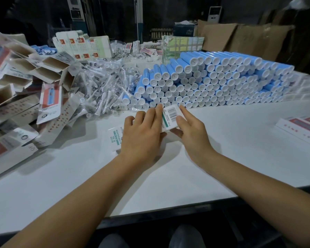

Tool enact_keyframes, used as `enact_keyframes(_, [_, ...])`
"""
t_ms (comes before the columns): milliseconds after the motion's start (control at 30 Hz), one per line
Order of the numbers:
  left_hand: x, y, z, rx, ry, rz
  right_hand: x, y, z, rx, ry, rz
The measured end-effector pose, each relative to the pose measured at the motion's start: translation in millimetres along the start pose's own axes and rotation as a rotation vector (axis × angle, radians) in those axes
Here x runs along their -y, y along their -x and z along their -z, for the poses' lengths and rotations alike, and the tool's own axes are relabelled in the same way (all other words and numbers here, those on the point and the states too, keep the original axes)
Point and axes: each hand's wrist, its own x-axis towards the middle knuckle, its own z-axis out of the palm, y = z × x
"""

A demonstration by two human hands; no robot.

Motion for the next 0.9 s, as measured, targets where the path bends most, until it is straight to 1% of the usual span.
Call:
enact_keyframes(67, [0, -1, 0, 0.004, 0.000, 0.023, 1, 3, -2, -0.055, 0.169, 0.056])
enact_keyframes(167, [0, -1, -1, -0.011, -0.010, 0.024, 2, 9, -4, -0.097, 0.413, 0.232])
enact_keyframes(233, [0, -1, -1, -0.032, -0.008, 0.017, 1, 12, -5, -0.103, 0.488, 0.296])
enact_keyframes(300, [1, -1, -1, -0.049, -0.004, 0.010, 2, 13, -4, -0.112, 0.457, 0.274])
enact_keyframes(400, [1, 0, 0, -0.051, 0.005, 0.022, 6, 11, -3, -0.049, 0.131, 0.086])
enact_keyframes(433, [1, 0, 0, -0.051, 0.005, 0.026, 6, 10, -3, -0.030, 0.071, 0.054])
enact_keyframes(500, [1, -1, 0, -0.045, 0.003, 0.040, 6, 9, -3, -0.038, 0.107, 0.059])
enact_keyframes(600, [0, -2, 0, -0.027, -0.007, 0.072, 3, 8, -3, -0.134, 0.230, 0.090])
enact_keyframes(700, [0, -2, 0, -0.019, -0.034, 0.078, -2, 7, -3, -0.156, 0.388, 0.199])
enact_keyframes(800, [0, -1, -1, -0.036, -0.047, 0.062, -2, 9, -2, -0.136, 0.576, 0.413])
enact_keyframes(833, [1, -1, -1, -0.049, -0.050, 0.057, -1, 10, -2, -0.121, 0.615, 0.474])
enact_keyframes(900, [3, 0, 0, -0.070, -0.054, 0.049, 0, 11, -1, -0.087, 0.652, 0.524])
